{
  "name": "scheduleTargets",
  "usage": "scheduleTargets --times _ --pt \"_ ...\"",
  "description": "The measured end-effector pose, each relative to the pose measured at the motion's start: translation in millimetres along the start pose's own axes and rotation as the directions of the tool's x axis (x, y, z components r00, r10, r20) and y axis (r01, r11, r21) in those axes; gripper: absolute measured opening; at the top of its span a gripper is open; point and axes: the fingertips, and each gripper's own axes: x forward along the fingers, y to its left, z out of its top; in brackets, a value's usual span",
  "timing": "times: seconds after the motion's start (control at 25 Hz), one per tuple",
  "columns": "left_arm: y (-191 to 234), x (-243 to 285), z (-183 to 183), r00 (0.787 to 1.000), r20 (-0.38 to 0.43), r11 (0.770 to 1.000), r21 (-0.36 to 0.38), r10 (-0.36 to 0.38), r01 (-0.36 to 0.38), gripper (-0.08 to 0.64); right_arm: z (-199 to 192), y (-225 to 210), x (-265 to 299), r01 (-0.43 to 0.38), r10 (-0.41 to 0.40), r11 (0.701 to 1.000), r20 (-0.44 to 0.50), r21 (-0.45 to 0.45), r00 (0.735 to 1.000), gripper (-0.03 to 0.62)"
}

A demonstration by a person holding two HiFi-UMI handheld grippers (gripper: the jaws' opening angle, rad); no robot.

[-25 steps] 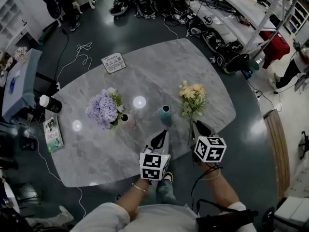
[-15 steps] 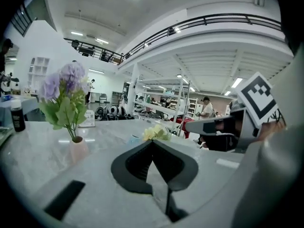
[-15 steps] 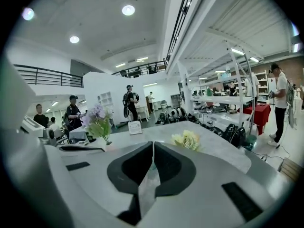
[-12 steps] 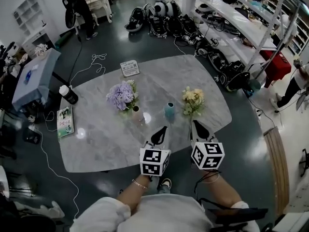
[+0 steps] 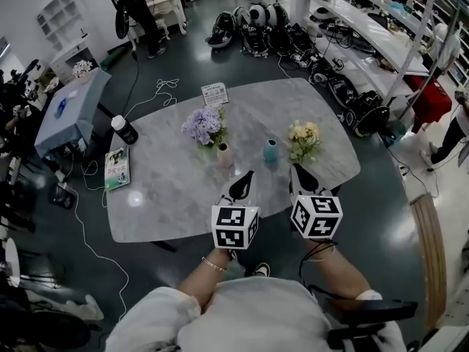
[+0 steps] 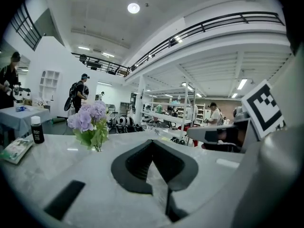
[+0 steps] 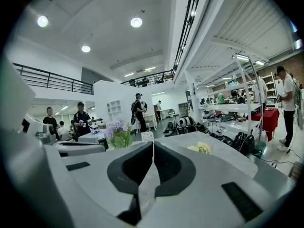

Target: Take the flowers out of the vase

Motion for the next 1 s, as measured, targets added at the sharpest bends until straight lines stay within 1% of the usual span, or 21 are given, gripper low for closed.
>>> scheduleTargets --times 0.24,0.52,0.72,1.0 --pt "22.5 -6.3 10.0 1.0 -0.008 1.0 -0.006 -0.007 0.007 0.008 6.5 23.6 15.5 0.001 0.0 1.0 -0.013 0.019 1.0 0.012" --pt "43.8 -4.4 5.8 1.0 -0.014 1.0 -0.012 -0.026 0.026 0.008 8.3 41.8 34.6 0.012 -0.012 1.0 -0.003 0.014 1.0 0.012" --pt "50.9 0.2 10.4 0.999 -0.009 0.999 -0.022 -0.041 0.041 0.008 6.2 47.8 43.6 0.024 -0.024 1.0 -0.021 0.009 0.999 0.012" --pt "53.3 1.3 4.7 0.998 -0.019 0.998 -0.031 -0.056 0.056 0.008 0.1 47.2 47.0 0.043 -0.042 0.999 -0.036 0.023 0.998 0.012"
